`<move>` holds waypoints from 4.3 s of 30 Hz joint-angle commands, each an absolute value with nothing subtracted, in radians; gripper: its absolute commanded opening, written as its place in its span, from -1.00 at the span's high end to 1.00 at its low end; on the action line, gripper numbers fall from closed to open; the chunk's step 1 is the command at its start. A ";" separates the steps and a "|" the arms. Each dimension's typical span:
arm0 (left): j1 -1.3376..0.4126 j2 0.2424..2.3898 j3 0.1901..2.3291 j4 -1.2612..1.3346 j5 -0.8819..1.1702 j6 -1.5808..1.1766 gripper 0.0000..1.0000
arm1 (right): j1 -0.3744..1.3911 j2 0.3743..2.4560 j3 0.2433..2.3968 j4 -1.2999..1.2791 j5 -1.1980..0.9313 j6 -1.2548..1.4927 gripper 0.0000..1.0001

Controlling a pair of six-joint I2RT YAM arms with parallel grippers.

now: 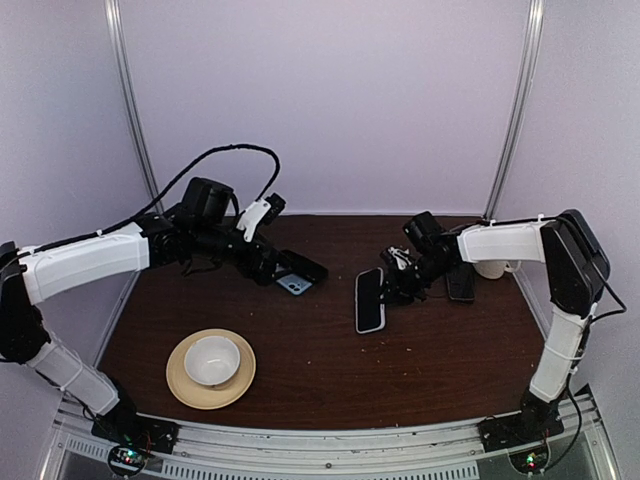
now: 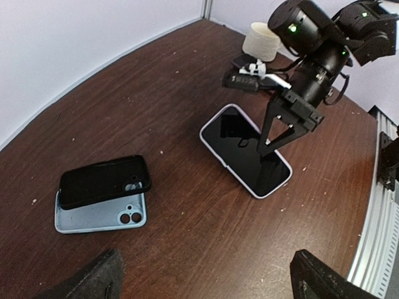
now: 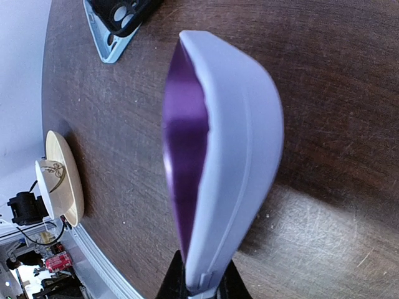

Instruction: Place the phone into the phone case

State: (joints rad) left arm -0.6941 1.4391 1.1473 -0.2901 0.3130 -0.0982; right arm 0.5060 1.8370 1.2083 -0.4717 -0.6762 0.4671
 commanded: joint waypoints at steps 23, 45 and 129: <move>-0.675 1.317 1.099 -0.593 -0.027 -0.197 -0.95 | 0.430 2.196 1.619 -0.780 -0.601 0.333 0.94; -0.667 1.450 1.142 -0.520 0.085 -0.069 -0.95 | 0.424 2.195 1.613 -0.804 -0.424 0.381 0.40; -0.632 1.441 1.140 -0.542 0.144 -0.053 -0.95 | 0.546 2.233 1.967 -1.113 -0.023 0.272 0.69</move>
State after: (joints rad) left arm -0.6403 1.4399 1.1309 -0.5697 0.1295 -0.0582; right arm 0.5526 2.2978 1.9278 -0.9955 -0.0658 0.3050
